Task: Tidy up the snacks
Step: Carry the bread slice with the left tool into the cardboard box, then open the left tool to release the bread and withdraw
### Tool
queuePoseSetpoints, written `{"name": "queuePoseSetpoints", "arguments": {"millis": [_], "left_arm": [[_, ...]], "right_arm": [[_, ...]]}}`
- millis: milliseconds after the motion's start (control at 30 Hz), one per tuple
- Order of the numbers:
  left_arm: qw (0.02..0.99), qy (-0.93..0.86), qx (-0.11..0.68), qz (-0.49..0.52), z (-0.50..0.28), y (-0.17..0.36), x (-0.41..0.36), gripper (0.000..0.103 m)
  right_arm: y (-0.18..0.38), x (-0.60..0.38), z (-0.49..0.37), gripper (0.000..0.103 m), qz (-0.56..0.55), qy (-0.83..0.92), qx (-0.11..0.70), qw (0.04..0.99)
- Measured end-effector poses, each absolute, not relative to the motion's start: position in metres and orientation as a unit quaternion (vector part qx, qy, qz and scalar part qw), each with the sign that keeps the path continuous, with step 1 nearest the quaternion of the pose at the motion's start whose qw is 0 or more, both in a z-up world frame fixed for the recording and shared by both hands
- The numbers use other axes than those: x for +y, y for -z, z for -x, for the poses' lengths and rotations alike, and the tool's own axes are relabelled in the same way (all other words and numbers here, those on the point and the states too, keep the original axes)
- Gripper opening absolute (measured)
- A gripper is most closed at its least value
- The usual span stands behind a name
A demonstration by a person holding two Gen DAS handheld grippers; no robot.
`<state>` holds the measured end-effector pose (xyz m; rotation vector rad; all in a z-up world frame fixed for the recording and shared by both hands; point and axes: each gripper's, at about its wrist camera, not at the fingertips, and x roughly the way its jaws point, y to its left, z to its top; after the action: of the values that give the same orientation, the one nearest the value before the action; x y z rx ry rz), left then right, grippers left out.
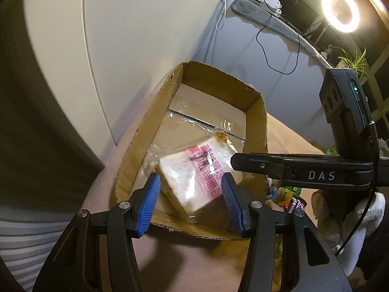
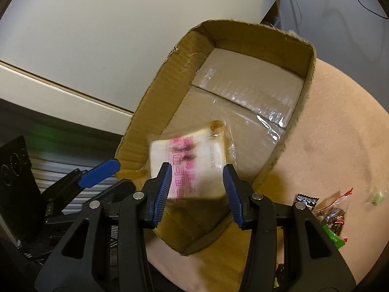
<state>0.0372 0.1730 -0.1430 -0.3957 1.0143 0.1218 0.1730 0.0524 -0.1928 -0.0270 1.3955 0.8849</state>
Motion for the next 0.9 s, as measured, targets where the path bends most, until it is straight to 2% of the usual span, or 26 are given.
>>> {"name": "queuePoseSetpoints", "arguments": {"millis": [500, 567, 633, 900], "left_arm": [[0.880, -0.047, 0.459, 0.112, -0.024, 0.117, 0.140, 0.050], [0.882, -0.040, 0.458, 0.107, -0.023, 0.117, 0.135, 0.050], [0.881, -0.033, 0.461, 0.102, -0.021, 0.119, 0.129, 0.050], [0.868, 0.000, 0.489, 0.084, -0.014, 0.135, 0.097, 0.050]], "right_arm": [[0.160, 0.019, -0.153, 0.047, 0.058, -0.390, 0.568, 0.723], [0.159, 0.007, -0.152, 0.051, 0.063, -0.382, 0.561, 0.732], [0.156, -0.010, -0.148, 0.059, 0.066, -0.371, 0.551, 0.745], [0.153, -0.087, -0.137, 0.059, 0.071, -0.325, 0.531, 0.780]]}}
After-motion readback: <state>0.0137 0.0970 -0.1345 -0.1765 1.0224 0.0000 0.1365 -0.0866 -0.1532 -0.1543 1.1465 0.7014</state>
